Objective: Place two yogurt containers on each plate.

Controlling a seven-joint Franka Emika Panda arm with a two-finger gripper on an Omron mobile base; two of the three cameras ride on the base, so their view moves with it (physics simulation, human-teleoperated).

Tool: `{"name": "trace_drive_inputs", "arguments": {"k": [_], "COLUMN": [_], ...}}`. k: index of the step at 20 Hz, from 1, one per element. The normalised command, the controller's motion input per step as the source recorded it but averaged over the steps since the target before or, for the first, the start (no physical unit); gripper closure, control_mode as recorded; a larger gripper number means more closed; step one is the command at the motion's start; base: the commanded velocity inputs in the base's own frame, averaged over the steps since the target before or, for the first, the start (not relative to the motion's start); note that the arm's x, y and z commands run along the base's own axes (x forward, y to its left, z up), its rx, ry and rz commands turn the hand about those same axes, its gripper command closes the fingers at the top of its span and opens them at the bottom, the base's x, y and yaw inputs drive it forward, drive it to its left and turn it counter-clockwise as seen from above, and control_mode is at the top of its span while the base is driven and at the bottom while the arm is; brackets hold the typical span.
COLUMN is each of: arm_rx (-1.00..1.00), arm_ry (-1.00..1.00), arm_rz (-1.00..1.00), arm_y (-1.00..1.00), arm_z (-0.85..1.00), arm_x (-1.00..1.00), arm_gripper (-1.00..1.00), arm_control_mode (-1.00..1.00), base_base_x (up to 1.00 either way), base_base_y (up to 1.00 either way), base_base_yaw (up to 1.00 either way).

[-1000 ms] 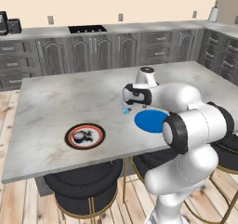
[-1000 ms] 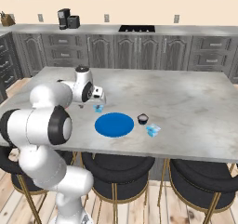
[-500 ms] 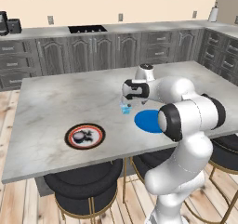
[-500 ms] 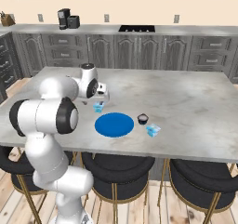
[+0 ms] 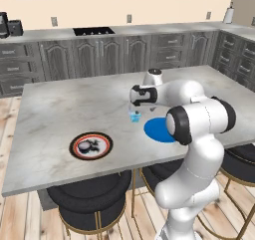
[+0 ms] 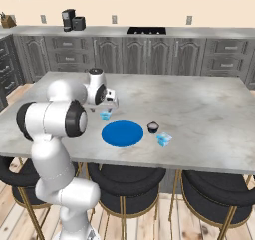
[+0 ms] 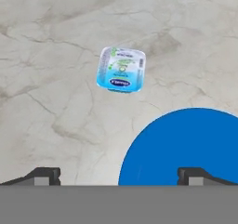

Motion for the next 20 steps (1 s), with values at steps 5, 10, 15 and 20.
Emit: {"name": "trace_drive_inputs", "arguments": {"k": [5, 10, 15, 20], "arm_rx": [0.00, 0.00, 0.00, 0.00], "arm_ry": [-0.03, -0.03, 0.00, 0.00], "arm_rz": [0.00, 0.00, 0.00, 0.00], "arm_y": [0.07, 0.07, 0.08, 0.04], "arm_z": [-0.22, -0.11, -0.07, -0.07], "arm_x": [0.21, 0.23, 0.20, 0.20], "arm_gripper": [-1.00, -1.00, -1.00, -1.00], "arm_control_mode": [-1.00, -1.00, -1.00, -1.00], "base_base_x": [0.00, 0.00, 0.00, 0.00], "base_base_y": [0.00, 0.00, 0.00, 0.00], "base_base_yaw": [0.00, 0.00, 0.00, 0.00]}}
